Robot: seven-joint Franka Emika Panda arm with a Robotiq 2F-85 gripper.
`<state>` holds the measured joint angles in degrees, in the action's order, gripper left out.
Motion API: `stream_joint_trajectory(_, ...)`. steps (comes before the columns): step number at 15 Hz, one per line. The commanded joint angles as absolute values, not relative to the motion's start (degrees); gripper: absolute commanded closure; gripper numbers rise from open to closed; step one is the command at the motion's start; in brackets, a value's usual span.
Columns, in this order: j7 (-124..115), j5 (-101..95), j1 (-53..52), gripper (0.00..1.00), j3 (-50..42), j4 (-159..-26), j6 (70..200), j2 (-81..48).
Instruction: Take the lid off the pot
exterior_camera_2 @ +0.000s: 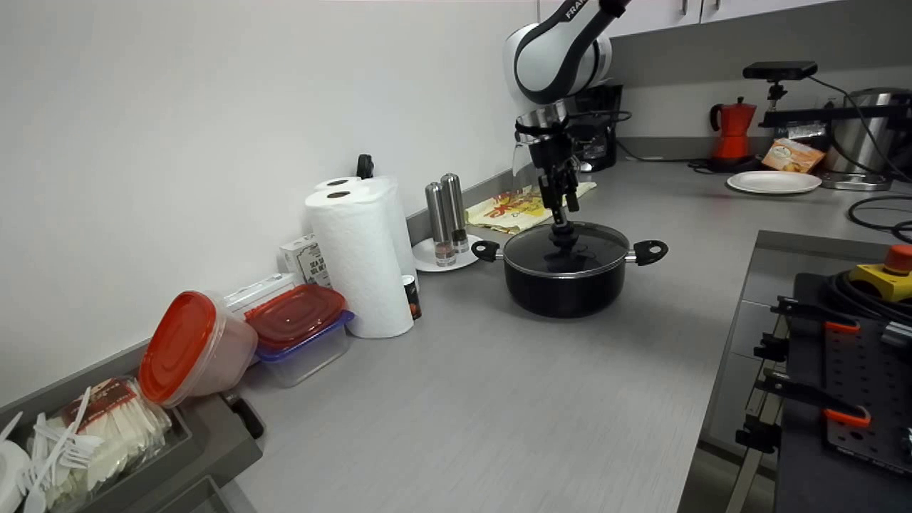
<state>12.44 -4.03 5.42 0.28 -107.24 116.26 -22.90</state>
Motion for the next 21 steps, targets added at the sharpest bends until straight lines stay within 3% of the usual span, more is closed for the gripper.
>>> stream_joint_trajectory(1, 13.9, -2.6, 5.4, 0.00, 0.4, -106.0, 115.7, -23.6)
stream_joint_trajectory(13, 13.5, -3.1, 4.8, 0.00, 0.8, -106.6, 118.6, -25.1)
stream_joint_trajectory(14, 13.7, -3.1, 4.8, 0.08, 0.9, -106.7, 118.9, -25.3)
stream_joint_trajectory(15, 13.8, -3.1, 4.9, 0.27, 0.9, -106.7, 119.2, -25.4)
stream_joint_trajectory(21, 13.6, -3.2, 4.9, 0.69, 0.8, -106.4, 119.4, -25.6)
